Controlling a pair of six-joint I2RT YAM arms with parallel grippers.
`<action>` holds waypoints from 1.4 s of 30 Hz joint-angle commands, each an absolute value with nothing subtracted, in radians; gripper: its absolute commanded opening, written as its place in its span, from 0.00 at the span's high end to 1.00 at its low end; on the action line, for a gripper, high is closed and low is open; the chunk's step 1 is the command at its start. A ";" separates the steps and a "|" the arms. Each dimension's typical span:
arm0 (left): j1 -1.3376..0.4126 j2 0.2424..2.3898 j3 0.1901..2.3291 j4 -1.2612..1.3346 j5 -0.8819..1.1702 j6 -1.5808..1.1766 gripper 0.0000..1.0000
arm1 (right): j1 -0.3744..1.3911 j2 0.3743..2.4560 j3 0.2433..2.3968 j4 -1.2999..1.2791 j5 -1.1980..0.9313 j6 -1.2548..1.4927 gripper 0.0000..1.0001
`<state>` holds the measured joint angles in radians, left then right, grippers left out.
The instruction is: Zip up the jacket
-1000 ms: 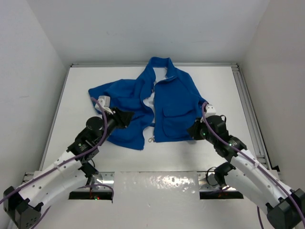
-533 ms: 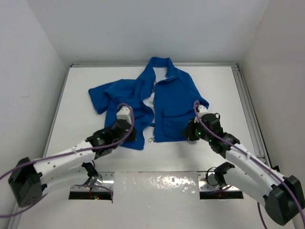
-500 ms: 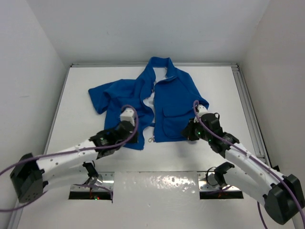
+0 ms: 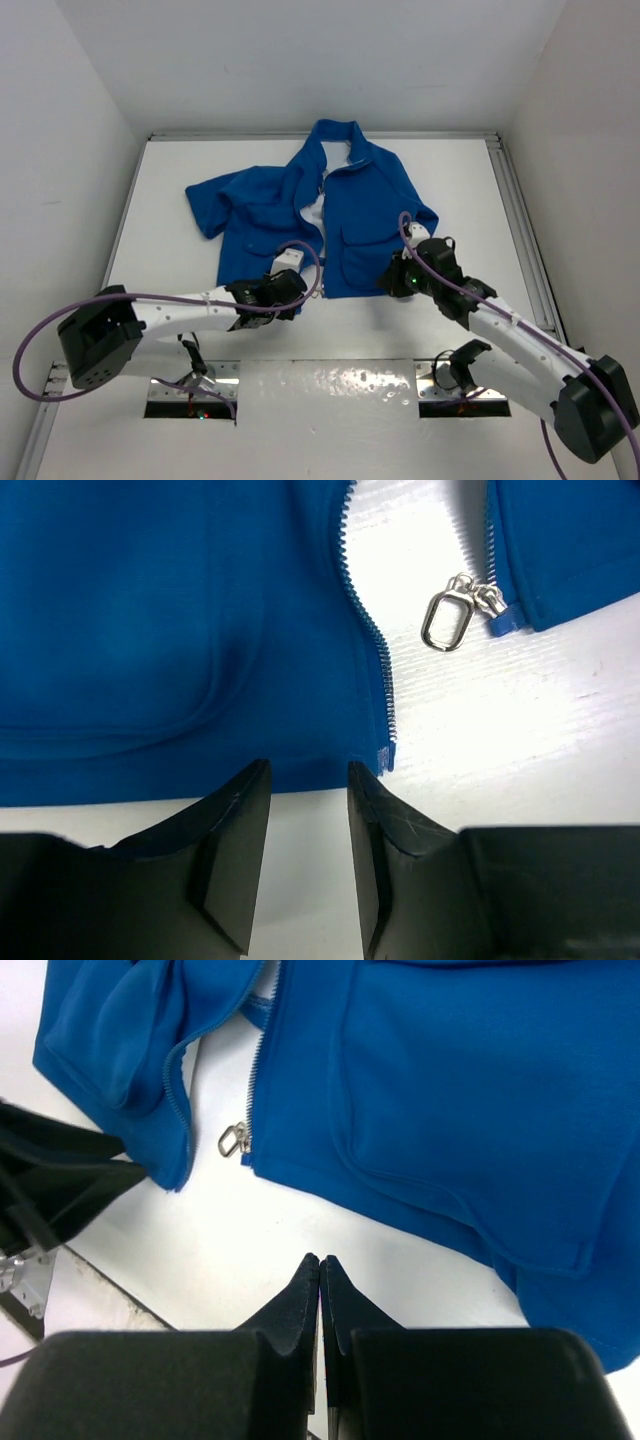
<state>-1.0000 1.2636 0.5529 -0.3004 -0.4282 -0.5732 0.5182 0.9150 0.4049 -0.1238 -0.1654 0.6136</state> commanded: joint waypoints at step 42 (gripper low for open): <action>-0.997 1.005 0.361 0.357 -0.262 -0.805 1.00 | 0.696 1.187 0.491 0.383 -0.388 1.038 0.53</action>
<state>-0.9997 1.0485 0.3813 0.2619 -0.2909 -0.7708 0.6899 1.1557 0.4515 0.2840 -0.3279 0.9867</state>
